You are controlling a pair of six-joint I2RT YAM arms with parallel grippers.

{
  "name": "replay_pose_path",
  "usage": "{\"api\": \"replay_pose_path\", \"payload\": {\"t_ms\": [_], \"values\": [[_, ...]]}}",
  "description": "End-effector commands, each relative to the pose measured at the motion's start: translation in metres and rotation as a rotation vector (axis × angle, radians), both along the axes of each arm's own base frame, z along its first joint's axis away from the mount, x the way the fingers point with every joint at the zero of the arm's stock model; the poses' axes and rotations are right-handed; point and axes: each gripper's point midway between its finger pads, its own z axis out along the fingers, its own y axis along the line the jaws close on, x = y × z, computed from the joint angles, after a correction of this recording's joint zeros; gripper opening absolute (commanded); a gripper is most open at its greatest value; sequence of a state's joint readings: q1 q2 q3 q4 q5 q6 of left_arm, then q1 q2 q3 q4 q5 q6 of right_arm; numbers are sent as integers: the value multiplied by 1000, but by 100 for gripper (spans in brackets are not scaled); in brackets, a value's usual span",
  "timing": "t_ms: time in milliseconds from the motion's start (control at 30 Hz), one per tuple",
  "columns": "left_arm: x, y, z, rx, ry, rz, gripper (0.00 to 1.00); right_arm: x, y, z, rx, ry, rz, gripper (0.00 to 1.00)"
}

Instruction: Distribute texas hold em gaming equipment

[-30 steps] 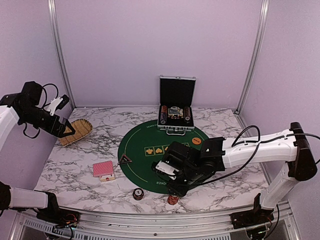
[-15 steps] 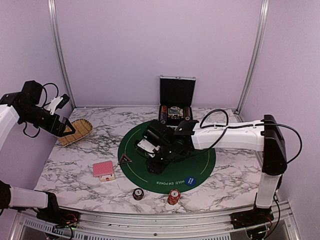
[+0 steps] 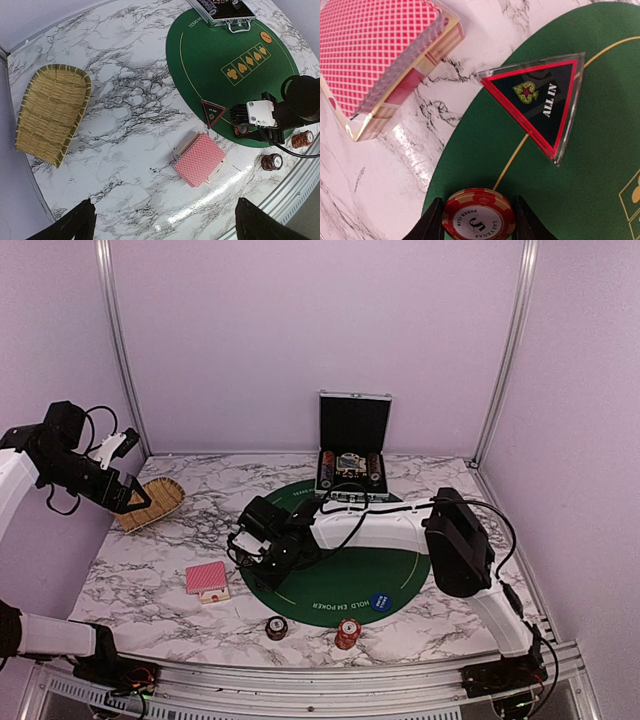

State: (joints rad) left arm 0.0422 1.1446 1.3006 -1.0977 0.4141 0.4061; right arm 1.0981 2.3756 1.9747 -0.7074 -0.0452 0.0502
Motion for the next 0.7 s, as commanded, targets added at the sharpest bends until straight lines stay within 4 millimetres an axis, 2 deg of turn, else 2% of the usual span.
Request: {"api": "replay_pose_path", "payload": {"t_ms": [0, 200, 367, 467, 500, 533, 567, 667], "values": [[-5, -4, 6, -11, -1, -21, 99, 14, 10, 3, 31, -18, -2, 7], [-5, -4, 5, -15, 6, -24, 99, 22, 6, -7, 24, -19, -21, 8], [-5, -4, 4, -12, 4, -28, 99, 22, 5, -5, 30, -15, -25, 13], [-5, -4, 4, -11, 6, -28, 99, 21, 6, 0, 43, -13, -22, 28], [-6, -4, 4, -10, 6, -27, 99, 20, 6, 2, 46, -15, -21, 35], [-6, -4, 3, -9, 6, -27, 99, 20, 5, 5, 50, -16, -24, 50], [-6, -4, 3, -8, 6, -28, 99, 21, 5, 9, 55, -20, -26, 58], [-6, -4, 3, -8, 6, -28, 99, 23, 0, 26, 70, -41, -36, 67]]}}
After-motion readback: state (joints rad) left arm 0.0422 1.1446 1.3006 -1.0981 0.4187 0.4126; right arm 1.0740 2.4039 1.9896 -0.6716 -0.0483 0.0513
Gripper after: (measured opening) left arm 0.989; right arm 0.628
